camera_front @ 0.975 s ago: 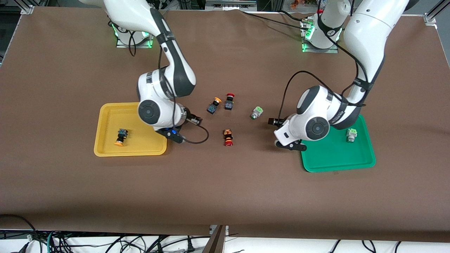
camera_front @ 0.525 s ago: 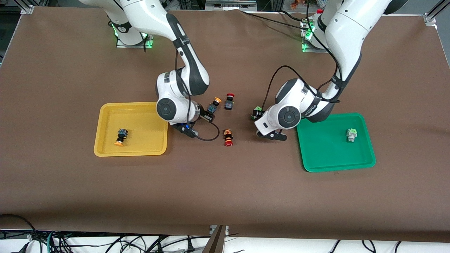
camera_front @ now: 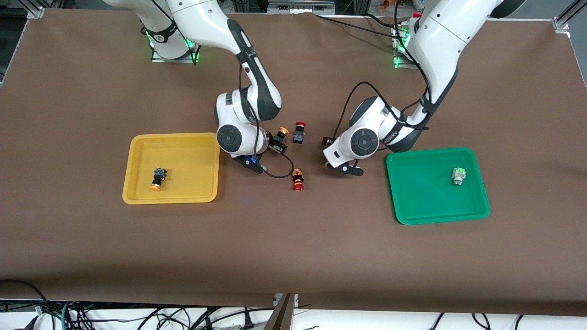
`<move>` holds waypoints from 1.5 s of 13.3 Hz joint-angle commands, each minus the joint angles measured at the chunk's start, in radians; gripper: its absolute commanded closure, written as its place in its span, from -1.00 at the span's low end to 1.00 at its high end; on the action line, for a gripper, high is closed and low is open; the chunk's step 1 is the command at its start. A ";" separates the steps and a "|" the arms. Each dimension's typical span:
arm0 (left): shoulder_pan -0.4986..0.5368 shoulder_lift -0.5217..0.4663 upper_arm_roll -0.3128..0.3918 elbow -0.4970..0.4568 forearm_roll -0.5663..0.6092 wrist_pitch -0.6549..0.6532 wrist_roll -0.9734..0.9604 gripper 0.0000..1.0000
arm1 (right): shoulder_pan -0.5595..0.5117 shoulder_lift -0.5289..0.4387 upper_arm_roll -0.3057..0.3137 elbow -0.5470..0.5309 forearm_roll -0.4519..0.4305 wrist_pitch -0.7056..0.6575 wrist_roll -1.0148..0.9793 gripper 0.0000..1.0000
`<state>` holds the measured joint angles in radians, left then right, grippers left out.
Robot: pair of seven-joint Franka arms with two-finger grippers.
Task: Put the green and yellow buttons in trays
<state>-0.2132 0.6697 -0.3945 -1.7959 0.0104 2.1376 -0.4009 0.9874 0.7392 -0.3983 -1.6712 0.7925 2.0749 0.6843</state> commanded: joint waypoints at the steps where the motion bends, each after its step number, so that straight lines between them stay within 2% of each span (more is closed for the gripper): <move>1: -0.005 -0.024 -0.001 -0.022 0.006 0.013 -0.021 -1.00 | 0.014 -0.021 0.024 -0.059 0.036 0.069 -0.005 -0.48; 2: -0.011 -0.024 0.000 -0.022 0.006 0.013 -0.030 -1.00 | 0.014 -0.021 0.029 -0.068 0.036 0.092 -0.005 -0.45; 3: -0.020 -0.024 0.000 -0.022 0.006 0.016 -0.041 -1.00 | 0.014 -0.023 0.032 -0.070 0.036 0.097 -0.005 -0.28; 4: -0.026 -0.022 0.000 -0.022 0.006 0.031 -0.045 -1.00 | 0.013 -0.027 0.030 -0.068 0.036 0.091 -0.009 0.04; 6: -0.029 -0.019 0.000 -0.036 0.006 0.065 -0.045 -0.70 | 0.008 -0.041 0.023 -0.068 0.034 0.083 -0.019 0.64; 7: -0.029 -0.016 0.000 -0.036 0.011 0.068 -0.045 -0.42 | 0.005 -0.052 0.007 -0.062 0.031 0.080 -0.023 0.82; 8: -0.029 -0.016 0.000 -0.036 0.013 0.068 -0.045 0.24 | 0.005 -0.063 -0.052 -0.042 0.007 0.001 -0.051 0.86; 10: -0.029 -0.016 0.000 -0.036 0.013 0.068 -0.045 0.96 | 0.002 -0.063 -0.161 0.010 -0.051 -0.140 -0.156 0.85; 12: -0.023 -0.015 0.000 -0.036 0.013 0.067 -0.049 1.00 | -0.004 -0.063 -0.269 0.051 -0.132 -0.272 -0.308 0.83; 14: -0.011 -0.022 0.002 -0.022 0.011 0.056 -0.047 1.00 | -0.010 -0.058 -0.335 0.050 -0.192 -0.309 -0.435 0.79; 16: 0.043 -0.039 0.002 0.006 0.010 0.042 -0.036 1.00 | -0.057 -0.047 -0.347 0.038 -0.214 -0.306 -0.535 0.66; 18: 0.096 -0.050 0.002 0.073 0.011 -0.065 -0.004 1.00 | -0.107 -0.032 -0.346 -0.002 -0.216 -0.283 -0.659 0.57; 20: 0.155 -0.050 0.002 0.176 0.014 -0.206 0.071 1.00 | -0.116 -0.032 -0.346 -0.073 -0.214 -0.202 -0.730 0.49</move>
<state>-0.1122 0.6374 -0.3862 -1.7090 0.0109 2.0605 -0.3930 0.8774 0.7137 -0.7498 -1.6785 0.5900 1.8097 0.0262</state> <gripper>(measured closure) 0.577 0.590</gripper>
